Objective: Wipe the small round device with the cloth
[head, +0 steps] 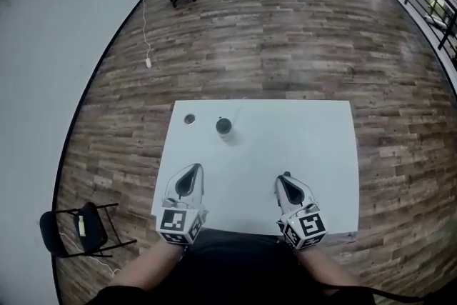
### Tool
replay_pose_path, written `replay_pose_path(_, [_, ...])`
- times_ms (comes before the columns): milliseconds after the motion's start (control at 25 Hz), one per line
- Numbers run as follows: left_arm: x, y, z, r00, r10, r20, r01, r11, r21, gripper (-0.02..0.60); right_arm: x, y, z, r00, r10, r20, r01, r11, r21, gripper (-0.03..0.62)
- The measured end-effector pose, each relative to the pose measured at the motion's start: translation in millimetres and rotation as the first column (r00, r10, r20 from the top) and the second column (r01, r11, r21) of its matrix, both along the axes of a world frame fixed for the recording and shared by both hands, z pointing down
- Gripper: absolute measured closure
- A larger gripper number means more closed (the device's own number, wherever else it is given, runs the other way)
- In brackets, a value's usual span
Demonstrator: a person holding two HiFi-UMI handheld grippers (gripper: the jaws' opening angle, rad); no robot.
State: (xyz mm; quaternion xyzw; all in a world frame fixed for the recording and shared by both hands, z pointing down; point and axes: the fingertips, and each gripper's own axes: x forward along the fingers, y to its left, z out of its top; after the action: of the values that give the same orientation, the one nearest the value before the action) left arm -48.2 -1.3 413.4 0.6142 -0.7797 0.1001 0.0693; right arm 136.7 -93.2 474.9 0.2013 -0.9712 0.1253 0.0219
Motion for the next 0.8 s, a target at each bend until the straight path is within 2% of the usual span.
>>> replay_pose_path(160, [-11.0,4.0,-1.5,0.998,-0.016,0.061,0.016,1.000,0.006,0.574,-0.1,-1.1,13.4,0.999,-0.014,-0.028,0.014,1.000,-0.012,0.592])
replay_pose_path(360, [-26.8,13.5,-15.2,0.996,-0.025,0.090,0.022,0.999,0.032,0.575,2.3,17.1,27.1,0.997,-0.031,-0.076,0.029,0.999,-0.036,0.592])
replay_pose_path(560, [-30.9,4.0,-1.6,0.999,0.009,0.034,-0.011,0.999,0.043,0.574,12.6,25.8,42.3,0.989,-0.020,-0.147,0.016,0.999,-0.032,0.592])
replay_pose_path(720, [-47.8,-1.3,15.9,0.999,0.033,-0.043,-0.030,0.997,0.065,0.574,12.6,29.5,67.8,0.986,-0.073,-0.150,0.067,0.997,-0.045,0.592])
replay_pose_path(800, [-60.1,-9.3,26.2,0.997,0.051,-0.055,-0.048,0.997,0.055,0.574,14.5,22.7,88.2,0.974,-0.068,-0.214,0.063,0.998,-0.029,0.592])
